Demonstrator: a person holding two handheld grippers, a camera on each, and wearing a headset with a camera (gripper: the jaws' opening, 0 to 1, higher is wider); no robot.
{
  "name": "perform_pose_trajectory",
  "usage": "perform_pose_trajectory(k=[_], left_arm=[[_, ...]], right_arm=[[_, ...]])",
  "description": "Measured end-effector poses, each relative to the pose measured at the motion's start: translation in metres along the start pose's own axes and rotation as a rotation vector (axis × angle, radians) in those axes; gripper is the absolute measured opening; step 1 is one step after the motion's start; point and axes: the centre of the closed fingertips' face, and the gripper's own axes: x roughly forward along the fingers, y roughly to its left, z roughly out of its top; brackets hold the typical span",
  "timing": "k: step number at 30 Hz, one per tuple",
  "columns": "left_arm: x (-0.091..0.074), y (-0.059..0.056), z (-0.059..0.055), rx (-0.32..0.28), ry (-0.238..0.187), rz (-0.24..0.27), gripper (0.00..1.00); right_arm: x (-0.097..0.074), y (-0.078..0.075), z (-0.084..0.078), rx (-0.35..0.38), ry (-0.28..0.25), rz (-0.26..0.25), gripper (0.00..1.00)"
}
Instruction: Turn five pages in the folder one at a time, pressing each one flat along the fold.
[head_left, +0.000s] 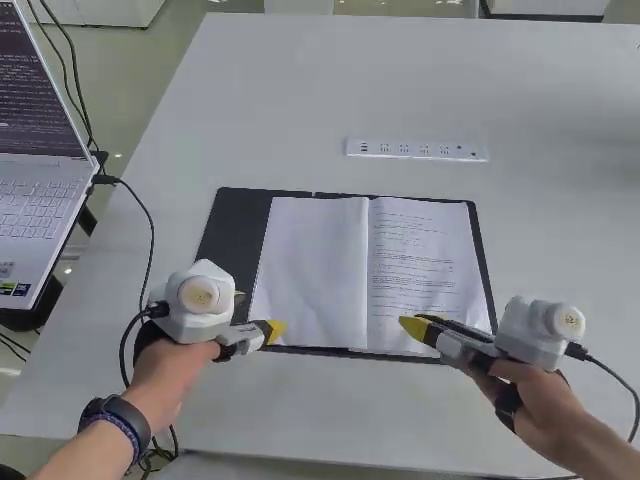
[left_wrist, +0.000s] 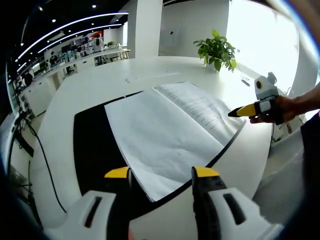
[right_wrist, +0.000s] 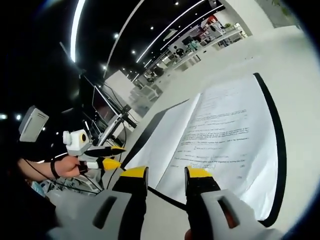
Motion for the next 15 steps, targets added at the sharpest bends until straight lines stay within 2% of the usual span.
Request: perform_pose_trajectory(k=[4,7,13,15], left_arm=[[-0.005,-0.002,0.005,0.005,-0.005,0.001,0.51],[-0.010,-0.003,0.007,0.012,-0.014,0.001,0.52],[-0.022,-0.003,0.013,0.009,-0.039,0.005,0.57],[-0.026,-0.003,0.016,0.003,-0.050,0.006,0.57]], right_arm=[[-0.015,-0.010,0.012,-0.013,-0.021,-0.029,0.32],[-0.027,-0.017,0.018,-0.066,-0.013,-0.055,0.36],[-0.047,-0.019,0.031,-0.120,-0.034,-0.073,0.47],[-0.054,-0.020,0.035,-0.160,-0.030,-0.083,0.49]])
